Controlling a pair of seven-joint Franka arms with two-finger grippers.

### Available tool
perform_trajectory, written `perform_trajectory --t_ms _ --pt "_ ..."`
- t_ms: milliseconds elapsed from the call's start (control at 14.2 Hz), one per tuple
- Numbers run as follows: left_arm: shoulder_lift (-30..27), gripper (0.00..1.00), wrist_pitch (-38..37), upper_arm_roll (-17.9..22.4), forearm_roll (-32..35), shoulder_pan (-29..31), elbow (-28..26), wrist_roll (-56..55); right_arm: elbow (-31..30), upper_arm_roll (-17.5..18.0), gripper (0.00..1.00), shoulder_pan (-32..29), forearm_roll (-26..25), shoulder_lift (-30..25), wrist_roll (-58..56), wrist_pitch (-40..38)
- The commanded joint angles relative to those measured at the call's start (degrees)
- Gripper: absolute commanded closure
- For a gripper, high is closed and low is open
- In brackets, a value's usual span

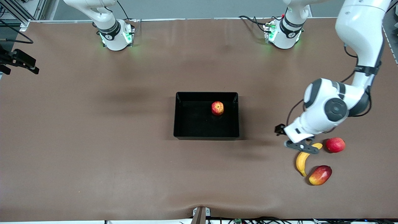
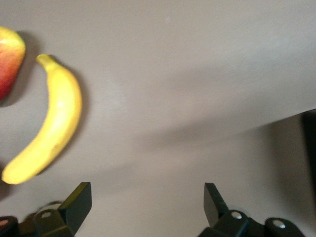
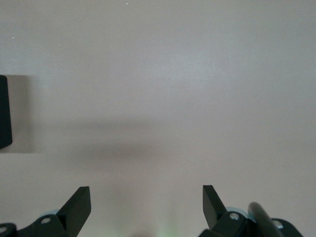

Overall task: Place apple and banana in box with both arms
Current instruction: 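Lower the left gripper onto the yellow banana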

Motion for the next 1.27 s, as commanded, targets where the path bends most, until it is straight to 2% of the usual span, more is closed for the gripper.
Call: perform_trajectory --t_ms 0,352,563,774,844,985,1196 --pt "1.41 0.0 1.95 -0.3 0.25 2.19 0.61 6.99 0.46 -0.09 0.0 -0.07 0.19 0.11 -0.16 -0.57" --pt "8.7 0.0 6.09 -0.03 0.16 6.59 5.7 24.22 0.46 -0.09 0.0 0.19 0.19 0.19 -0.16 -0.75" --pt "10.9 0.0 7.49 1.99 0.25 6.41 7.38 28.02 0.54 -0.09 0.0 0.28 0.19 0.19 -0.16 -0.66" --pt "13.8 0.0 12.93 3.66 0.77 5.71 7.47 28.47 0.54 0.0 0.0 0.2 0.19 0.19 -0.16 -0.75" --pt "14.16 0.05 13.21 3.66 2.43 5.62 7.56 28.29 0.54 -0.08 0.0 0.11 0.19 0.11 -0.16 -0.75" --pt "14.51 0.44 13.12 3.75 5.86 4.57 7.47 27.59 0.54 -0.09 0.0 0.02 0.19 0.11 -0.16 -0.84" --pt "14.52 0.89 13.12 3.75 7.02 4.57 7.47 27.67 0.54 0.0 0.0 0.28 0.19 0.11 -0.16 -0.75"
